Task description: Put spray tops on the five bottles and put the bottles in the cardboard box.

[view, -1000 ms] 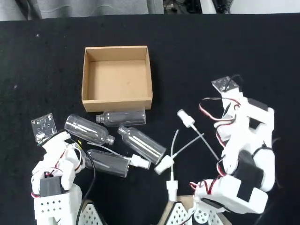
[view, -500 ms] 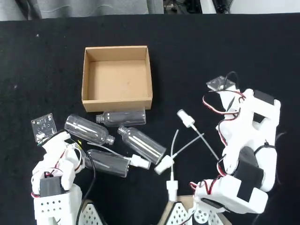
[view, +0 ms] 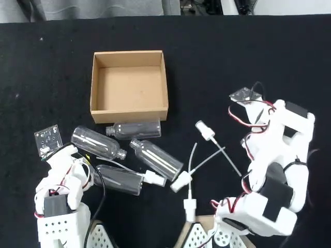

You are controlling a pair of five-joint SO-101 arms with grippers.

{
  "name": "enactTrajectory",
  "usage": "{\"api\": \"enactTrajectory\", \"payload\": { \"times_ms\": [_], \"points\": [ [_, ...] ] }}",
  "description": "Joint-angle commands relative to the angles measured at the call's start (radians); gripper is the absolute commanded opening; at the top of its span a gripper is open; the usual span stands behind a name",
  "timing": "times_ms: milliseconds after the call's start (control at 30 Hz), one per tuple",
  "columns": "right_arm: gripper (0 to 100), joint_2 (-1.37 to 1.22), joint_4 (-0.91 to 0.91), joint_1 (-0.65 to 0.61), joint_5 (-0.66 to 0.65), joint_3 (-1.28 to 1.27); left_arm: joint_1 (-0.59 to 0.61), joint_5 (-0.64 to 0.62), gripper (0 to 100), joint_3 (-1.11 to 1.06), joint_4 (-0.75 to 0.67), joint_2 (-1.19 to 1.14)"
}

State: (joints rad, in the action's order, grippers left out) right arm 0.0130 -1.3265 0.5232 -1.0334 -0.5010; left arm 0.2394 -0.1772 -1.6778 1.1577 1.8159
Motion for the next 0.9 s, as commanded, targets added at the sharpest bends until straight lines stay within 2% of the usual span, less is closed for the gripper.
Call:
{"api": "enactTrajectory", "payload": {
  "times_ms": [0, 100, 600, 867],
  "points": [
    [33.9, -0.042, -0.002, 0.034, -0.046, 0.012, 0.005, 0.002, 12, -0.022, -0.002, 0.005],
    [33.9, -0.076, -0.002, 0.032, -0.08, 0.015, 0.005, 0.002, 12, -0.022, -0.002, 0.005],
    [33.7, -0.094, -0.002, 0.035, -0.08, 0.064, 0.007, 0.002, 12, -0.022, -0.002, 0.005],
    [20.4, -0.094, -0.002, 0.031, -0.08, 0.068, 0.007, 0.002, 12, -0.022, -0.002, 0.005]
  ]
}}
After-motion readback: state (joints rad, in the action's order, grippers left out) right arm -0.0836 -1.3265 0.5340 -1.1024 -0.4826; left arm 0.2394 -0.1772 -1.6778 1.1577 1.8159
